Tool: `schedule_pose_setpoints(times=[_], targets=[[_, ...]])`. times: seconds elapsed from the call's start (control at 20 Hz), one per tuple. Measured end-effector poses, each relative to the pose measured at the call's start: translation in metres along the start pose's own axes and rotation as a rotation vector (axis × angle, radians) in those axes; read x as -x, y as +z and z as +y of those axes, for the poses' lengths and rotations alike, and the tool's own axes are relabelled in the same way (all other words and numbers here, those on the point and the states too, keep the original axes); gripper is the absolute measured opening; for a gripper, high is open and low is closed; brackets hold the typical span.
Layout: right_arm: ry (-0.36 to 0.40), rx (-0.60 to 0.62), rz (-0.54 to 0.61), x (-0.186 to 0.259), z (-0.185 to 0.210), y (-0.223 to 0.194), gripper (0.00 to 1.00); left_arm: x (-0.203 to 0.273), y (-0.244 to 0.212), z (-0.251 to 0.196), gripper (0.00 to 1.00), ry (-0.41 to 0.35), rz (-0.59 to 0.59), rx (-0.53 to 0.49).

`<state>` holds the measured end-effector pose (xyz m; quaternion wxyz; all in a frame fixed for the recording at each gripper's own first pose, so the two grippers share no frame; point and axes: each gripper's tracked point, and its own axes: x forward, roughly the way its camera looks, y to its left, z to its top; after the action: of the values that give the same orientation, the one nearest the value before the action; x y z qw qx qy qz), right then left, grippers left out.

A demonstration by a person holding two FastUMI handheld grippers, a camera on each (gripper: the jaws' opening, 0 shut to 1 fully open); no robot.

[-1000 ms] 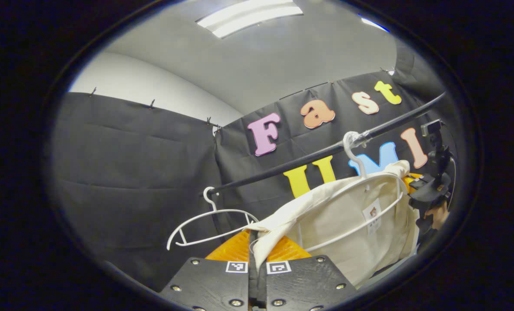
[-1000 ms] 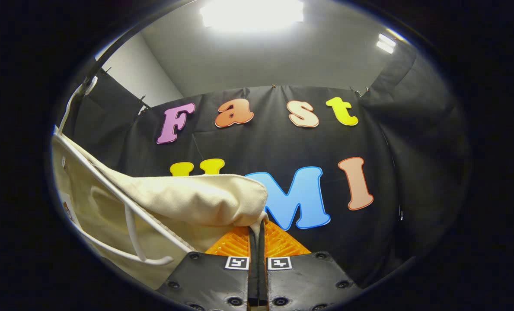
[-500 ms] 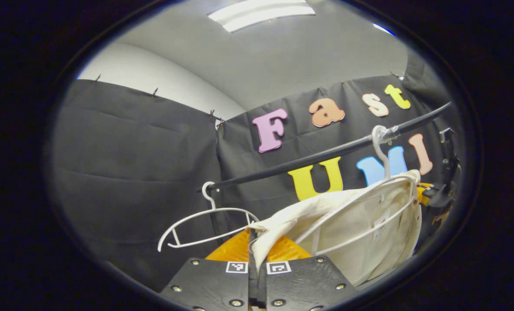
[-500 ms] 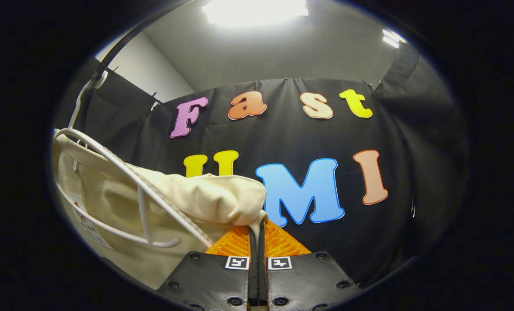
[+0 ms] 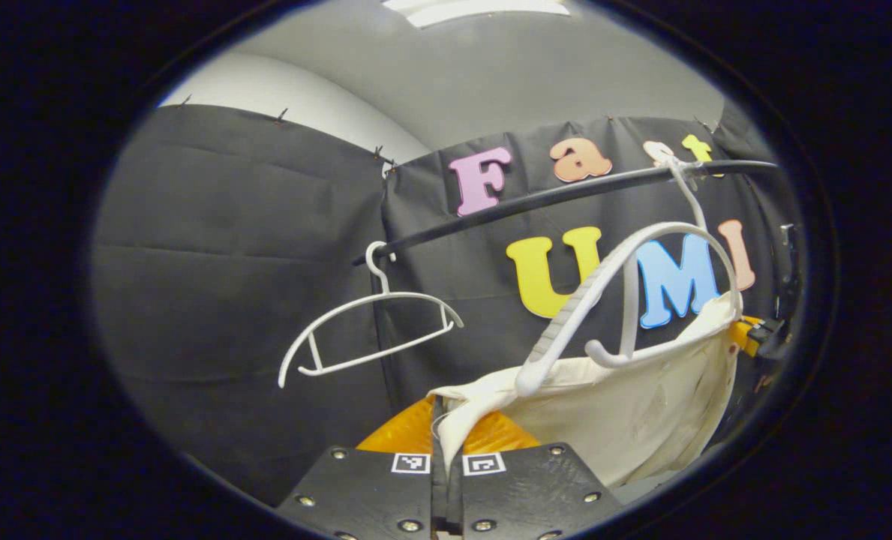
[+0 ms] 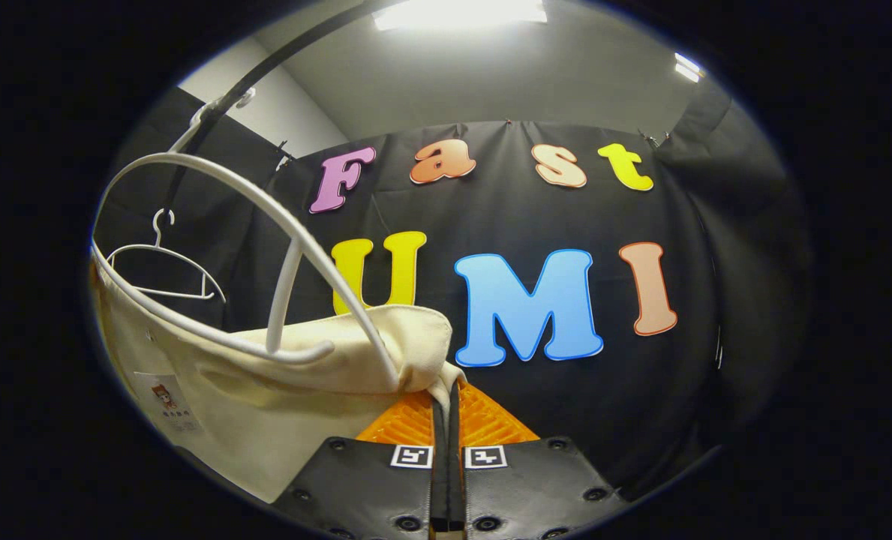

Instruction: Grasp the clothes on the hanger with both hands and then place them into the laundry hamper below.

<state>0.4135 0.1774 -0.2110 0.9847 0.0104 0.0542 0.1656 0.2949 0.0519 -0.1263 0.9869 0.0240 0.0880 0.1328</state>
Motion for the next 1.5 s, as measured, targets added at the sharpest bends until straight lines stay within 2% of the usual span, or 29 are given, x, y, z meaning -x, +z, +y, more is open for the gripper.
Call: schedule_pose_setpoints(times=[0.25, 0.5, 0.7, 1.05, 1.25, 1.5], targets=[[0.013, 0.009, 0.085, 0.022, 0.005, -0.038, 0.01, 0.011, -0.03, -0.004, 0.01, 0.001, 0.034, -0.009], [0.048, -0.01, 0.12, 0.073, 0.017, -0.048, 0.01, 0.06, -0.05, 0.003, 0.01, 0.006, 0.058, -0.021], [0.08, -0.002, 0.138, 0.13, 0.034, -0.04, 0.01, 0.107, -0.062, -0.002, 0.02, -0.076, 0.094, -0.003], [0.123, 0.005, 0.155, 0.229, 0.07, -0.012, 0.01, 0.174, -0.05, -0.016, 0.02, -0.223, 0.075, 0.028], [0.14, 0.006, 0.161, 0.275, 0.089, -0.008, 0.01, 0.21, -0.055, -0.019, 0.02, -0.28, 0.065, 0.018], [0.182, -0.001, 0.179, 0.328, 0.118, -0.007, 0.01, 0.253, -0.077, -0.013, 0.02, -0.317, 0.11, 0.047]])
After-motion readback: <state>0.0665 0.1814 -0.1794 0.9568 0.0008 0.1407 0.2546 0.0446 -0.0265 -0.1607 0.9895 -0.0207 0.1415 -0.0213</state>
